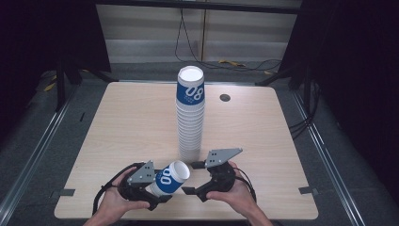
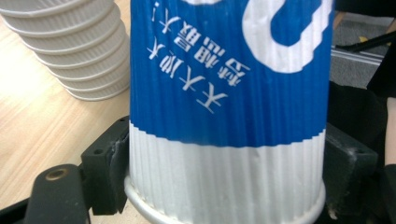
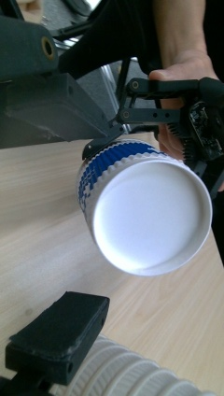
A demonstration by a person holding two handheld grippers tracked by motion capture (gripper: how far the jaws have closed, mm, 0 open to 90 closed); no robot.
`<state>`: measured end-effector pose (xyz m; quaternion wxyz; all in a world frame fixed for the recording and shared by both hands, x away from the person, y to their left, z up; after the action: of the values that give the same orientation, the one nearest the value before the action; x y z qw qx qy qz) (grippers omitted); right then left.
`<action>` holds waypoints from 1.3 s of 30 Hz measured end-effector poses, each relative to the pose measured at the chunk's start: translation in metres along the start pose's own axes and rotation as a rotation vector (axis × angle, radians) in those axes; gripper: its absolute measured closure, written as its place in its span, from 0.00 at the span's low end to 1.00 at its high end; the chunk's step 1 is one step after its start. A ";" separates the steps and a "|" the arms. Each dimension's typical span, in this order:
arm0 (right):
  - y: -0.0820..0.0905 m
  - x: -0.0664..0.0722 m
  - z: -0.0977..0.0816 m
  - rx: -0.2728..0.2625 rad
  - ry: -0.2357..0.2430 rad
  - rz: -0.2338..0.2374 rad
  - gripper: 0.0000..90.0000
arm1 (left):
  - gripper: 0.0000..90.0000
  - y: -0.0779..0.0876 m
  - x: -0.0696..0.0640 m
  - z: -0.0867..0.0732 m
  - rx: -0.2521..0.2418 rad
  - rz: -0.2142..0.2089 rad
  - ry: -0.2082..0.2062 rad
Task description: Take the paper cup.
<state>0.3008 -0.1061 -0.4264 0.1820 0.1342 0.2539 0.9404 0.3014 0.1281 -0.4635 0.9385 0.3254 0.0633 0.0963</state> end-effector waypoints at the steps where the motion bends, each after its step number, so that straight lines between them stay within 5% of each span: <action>1: -0.001 0.000 0.000 0.006 0.005 0.002 0.17 | 0.21 -0.001 -0.001 0.000 0.005 -0.001 -0.004; 10: -0.006 -0.001 0.000 0.145 0.032 0.017 0.17 | 0.22 -0.004 -0.002 0.003 0.079 -0.010 -0.008; 19: -0.009 -0.004 0.005 0.210 0.063 0.040 0.17 | 0.22 -0.006 -0.004 0.005 0.110 -0.020 -0.021; 30: -0.024 -0.001 0.007 0.359 0.121 0.077 0.17 | 0.22 -0.011 -0.006 0.004 0.153 -0.034 -0.032; 39: -0.032 -0.001 0.017 0.392 0.155 0.106 0.17 | 0.22 -0.012 -0.006 0.002 0.169 -0.034 -0.033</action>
<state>0.3165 -0.0731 -0.4289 0.0827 0.1076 0.4378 0.8888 0.2979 0.1166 -0.4694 0.9101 0.4038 0.0615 0.0692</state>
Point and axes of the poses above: each handheld gripper's, and its own axes: y roughly backward along the jaws, z roughly out of its top, x roughly to its left, the point moved 2 cm from there along -y, roughly forward along the jaws, and after that the axes turned 3 degrees about -z, right-handed, at the moved point
